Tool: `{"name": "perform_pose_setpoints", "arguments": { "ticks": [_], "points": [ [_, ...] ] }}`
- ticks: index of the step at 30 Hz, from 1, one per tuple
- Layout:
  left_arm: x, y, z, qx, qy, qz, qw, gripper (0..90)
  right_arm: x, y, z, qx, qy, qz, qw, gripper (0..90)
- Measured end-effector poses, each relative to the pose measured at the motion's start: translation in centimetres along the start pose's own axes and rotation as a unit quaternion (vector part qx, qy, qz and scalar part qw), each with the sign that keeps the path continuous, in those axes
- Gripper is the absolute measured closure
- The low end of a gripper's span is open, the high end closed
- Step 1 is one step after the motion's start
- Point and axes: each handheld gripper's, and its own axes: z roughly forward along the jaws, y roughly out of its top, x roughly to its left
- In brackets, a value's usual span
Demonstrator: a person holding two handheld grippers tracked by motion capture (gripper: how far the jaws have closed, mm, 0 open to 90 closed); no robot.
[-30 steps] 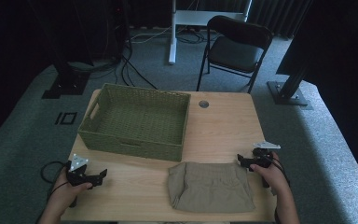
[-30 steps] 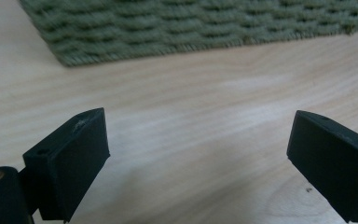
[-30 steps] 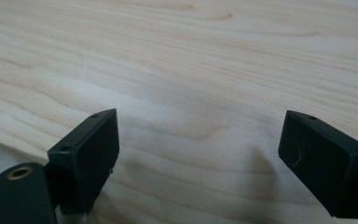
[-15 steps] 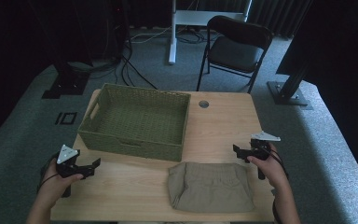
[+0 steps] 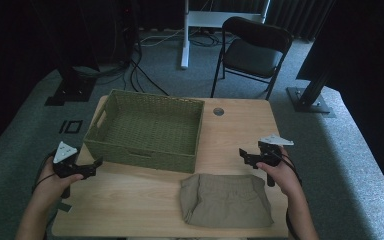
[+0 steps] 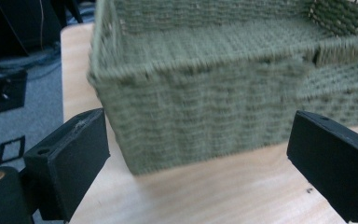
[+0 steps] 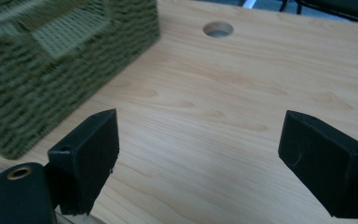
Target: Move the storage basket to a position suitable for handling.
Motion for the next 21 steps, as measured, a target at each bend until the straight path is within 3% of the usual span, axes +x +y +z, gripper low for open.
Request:
{"name": "perform_pose_setpoints", "arguments": {
  "ticks": [6, 13, 16, 21],
  "points": [
    [1.3, 1.4, 0.7, -0.008, 0.004, -0.003, 1.0, 6.5, 2.0, 1.4, 0.2, -0.006, 0.016, -0.017, 0.9997, 13.3],
    [3.3, 2.5, 2.0, -0.023, -0.006, -0.054, 0.9983, 6.5, 4.3, 3.0, 0.8, -0.019, 0.036, -0.03, 0.9987, 13.3],
    [4.1, 2.8, 2.7, -0.019, 0.007, -0.054, 0.9983, 6.5, 5.3, 3.4, 1.3, -0.02, 0.043, -0.035, 0.9982, 13.3],
    [4.7, 3.5, 3.6, -0.027, 0.004, -0.07, 0.9972, 6.5, 7.0, 4.2, 2.5, -0.014, 0.06, -0.046, 0.997, 13.2]
  ]
}}
